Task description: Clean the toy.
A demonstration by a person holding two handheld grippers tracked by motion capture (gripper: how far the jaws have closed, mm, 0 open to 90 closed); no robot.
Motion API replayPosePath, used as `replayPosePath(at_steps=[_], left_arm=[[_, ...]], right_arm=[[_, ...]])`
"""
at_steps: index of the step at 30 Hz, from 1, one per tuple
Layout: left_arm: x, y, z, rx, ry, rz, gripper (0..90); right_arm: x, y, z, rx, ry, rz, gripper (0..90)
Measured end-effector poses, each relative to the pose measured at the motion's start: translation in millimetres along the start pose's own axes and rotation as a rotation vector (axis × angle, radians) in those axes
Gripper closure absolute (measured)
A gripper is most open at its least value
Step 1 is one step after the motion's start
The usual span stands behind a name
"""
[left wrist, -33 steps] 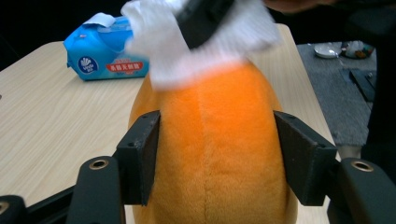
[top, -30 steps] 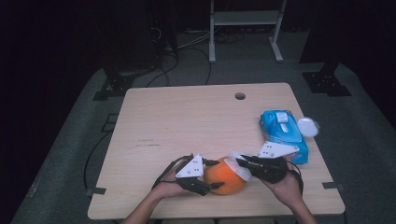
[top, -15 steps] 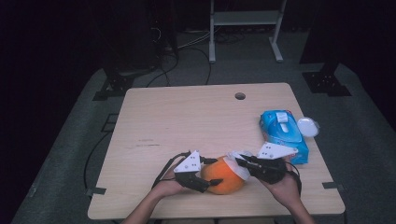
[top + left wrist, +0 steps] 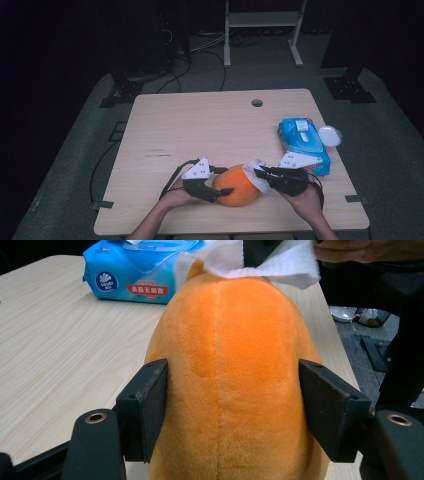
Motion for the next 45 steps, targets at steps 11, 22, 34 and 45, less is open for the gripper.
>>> replayPosePath(at_steps=[11,22,34,45], left_arm=[[-3.5,-4.7,4.4,-0.001,-0.001,0.033,31.1],[-3.0,-4.6,4.5,-0.009,0.008,0.035,30.6],[-0.3,-3.1,1.6,-0.016,0.005,0.029,29.9],[21.6,5.8,-14.2,-0.02,-0.038,-0.07,29.5]], right_arm=[[14.6,-15.9,-3.1,-0.026,0.001,-0.072,81.6],[15.3,-24.4,-10.3,-0.091,0.029,-0.091,81.4],[19.8,-25.5,-12.3,-0.109,0.027,-0.124,81.1],[2.3,9.4,3.6,0.044,0.026,-0.056,80.9]])
Point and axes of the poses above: each handheld gripper's, and its own axes: z roughly backward along the jaws, y roughly out of its top, x roughly to its right, the point moved 4 cm from there along -z, roughly forward along the jaws, and after that the axes turned 3 degrees about x, right-handed, at the moved point
